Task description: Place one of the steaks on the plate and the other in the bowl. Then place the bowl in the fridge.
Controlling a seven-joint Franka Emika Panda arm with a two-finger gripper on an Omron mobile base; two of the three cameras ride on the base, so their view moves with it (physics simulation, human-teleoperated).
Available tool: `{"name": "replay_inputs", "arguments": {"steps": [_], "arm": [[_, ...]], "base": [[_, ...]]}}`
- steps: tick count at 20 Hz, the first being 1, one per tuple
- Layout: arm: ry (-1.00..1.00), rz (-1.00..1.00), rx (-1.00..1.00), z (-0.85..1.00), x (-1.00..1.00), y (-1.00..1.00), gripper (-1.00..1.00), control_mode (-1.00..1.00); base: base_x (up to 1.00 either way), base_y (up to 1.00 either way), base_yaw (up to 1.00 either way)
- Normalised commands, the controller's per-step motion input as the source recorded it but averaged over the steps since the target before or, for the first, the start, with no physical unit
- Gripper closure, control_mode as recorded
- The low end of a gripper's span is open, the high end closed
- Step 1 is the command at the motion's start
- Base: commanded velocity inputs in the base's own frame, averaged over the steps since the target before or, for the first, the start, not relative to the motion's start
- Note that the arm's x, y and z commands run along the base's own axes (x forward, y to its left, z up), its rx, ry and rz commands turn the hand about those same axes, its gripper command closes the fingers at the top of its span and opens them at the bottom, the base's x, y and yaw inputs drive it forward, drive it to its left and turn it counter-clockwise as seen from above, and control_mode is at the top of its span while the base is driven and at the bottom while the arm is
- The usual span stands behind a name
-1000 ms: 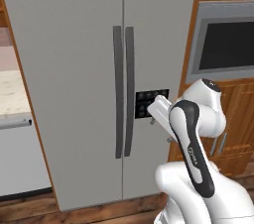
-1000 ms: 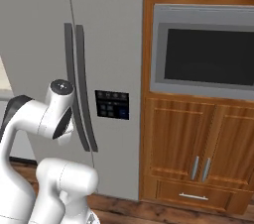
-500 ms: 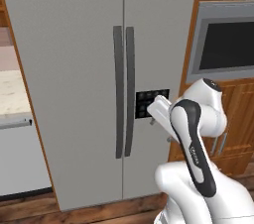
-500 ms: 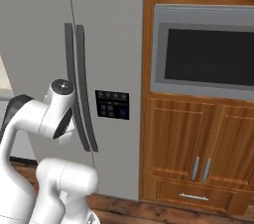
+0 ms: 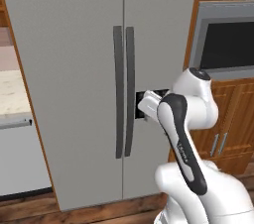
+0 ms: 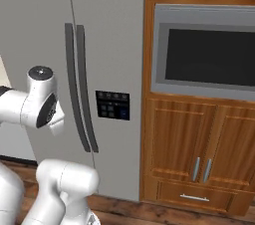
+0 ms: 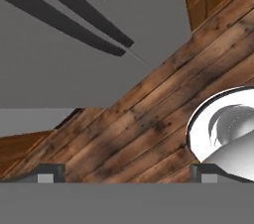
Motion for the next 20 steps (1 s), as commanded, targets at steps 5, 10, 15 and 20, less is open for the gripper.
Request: {"name": "replay_inputs", "arguments": {"steps": [5,10,15,20], "arm": [[-0.01,0.00,-0.33,0.26,-0.14,0.37,-1.00,-1.00],[-0.13,-0.02,-0.37,0.02,0.03,0.36,-1.00,-1.00],[-0.26,0.03,-0.35,0.00,0.09,0.21,-1.00,-1.00],[-0.39,0.06,-0.20,0.00,0.38,0.08,-1.00,-1.00]], "base": [[0.00,0.00,0.00],[0.00,0.00,0.00],[0.00,0.00,0.00],[0.00,0.00,0.00]]}}
